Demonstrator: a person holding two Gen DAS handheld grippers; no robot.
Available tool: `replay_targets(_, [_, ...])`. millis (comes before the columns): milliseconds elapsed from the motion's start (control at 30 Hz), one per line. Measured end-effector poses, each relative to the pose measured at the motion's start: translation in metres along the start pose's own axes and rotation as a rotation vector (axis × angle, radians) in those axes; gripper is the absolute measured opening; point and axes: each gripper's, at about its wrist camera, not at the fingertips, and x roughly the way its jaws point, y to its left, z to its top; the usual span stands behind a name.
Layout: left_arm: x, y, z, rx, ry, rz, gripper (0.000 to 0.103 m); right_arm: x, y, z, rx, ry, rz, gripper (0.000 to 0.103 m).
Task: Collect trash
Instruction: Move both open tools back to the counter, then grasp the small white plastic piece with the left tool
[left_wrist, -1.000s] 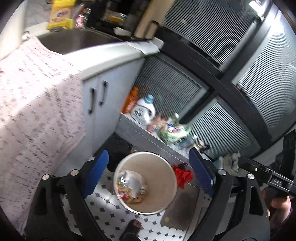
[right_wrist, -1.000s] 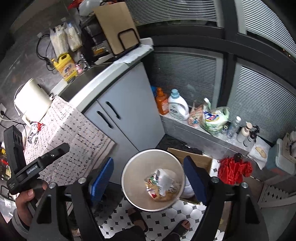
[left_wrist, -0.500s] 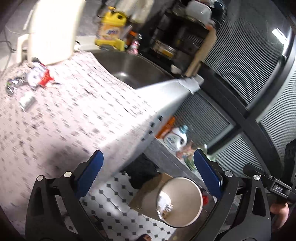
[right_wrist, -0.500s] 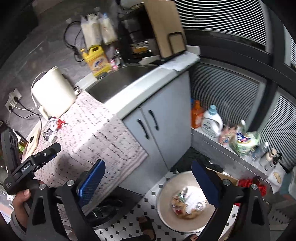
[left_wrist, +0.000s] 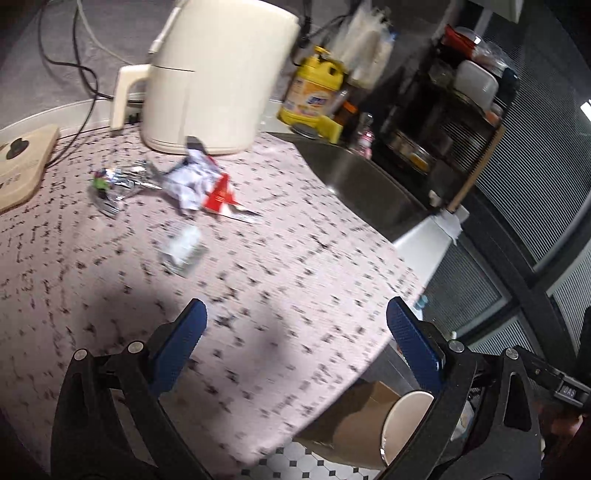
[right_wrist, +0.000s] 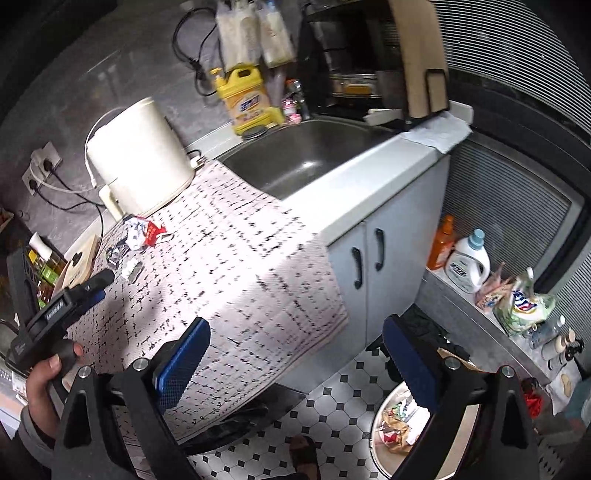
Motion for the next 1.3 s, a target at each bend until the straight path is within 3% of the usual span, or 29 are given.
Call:
replay_targets(67, [0.003,0.015,0.007,-0.015,-0.008,0.014,0.094,0.008,0.012,0.002,-0.005,0.009,0.005,0.091])
replay_targets(233, [0.014,0.050,0.024,-0.038,0.003,0.039,0.074,0.025,0.037,0.008,-0.005,0.007,0.009,0.091])
replay_targets(400, [0.037,0.073,0.036,-0.017,0.053,0.055,0.069,0.039,0.057,0.013,0.014,0.009,0.005,0.091])
replay_targets(567, [0.056,0.083,0.043,0.004,0.092,0.038,0.055,0.052,0.072,0.015,0.016,0.027,-0.002,0.087])
replay_targets(667, [0.068,0.086,0.044,0.012,0.122,0.050,0.038,0.058,0.081,0.017,0.011,0.033,-0.001,0.085])
replay_targets(700, [0.072,0.088,0.044,0.009,0.139,0.042,0.028,0.061,0.084,0.017,0.006,0.037,-0.001,0.085])
replay_targets(900, [0.062,0.103,0.048,-0.019,0.125,0.025,0.027,0.078,0.106,0.028,-0.029,0.049,0.026,0.082])
replay_targets(1300, [0.009,0.149,0.062,-0.088,0.011,0.087,0.027,0.130,0.185,0.055,-0.168,0.106,0.180,0.056])
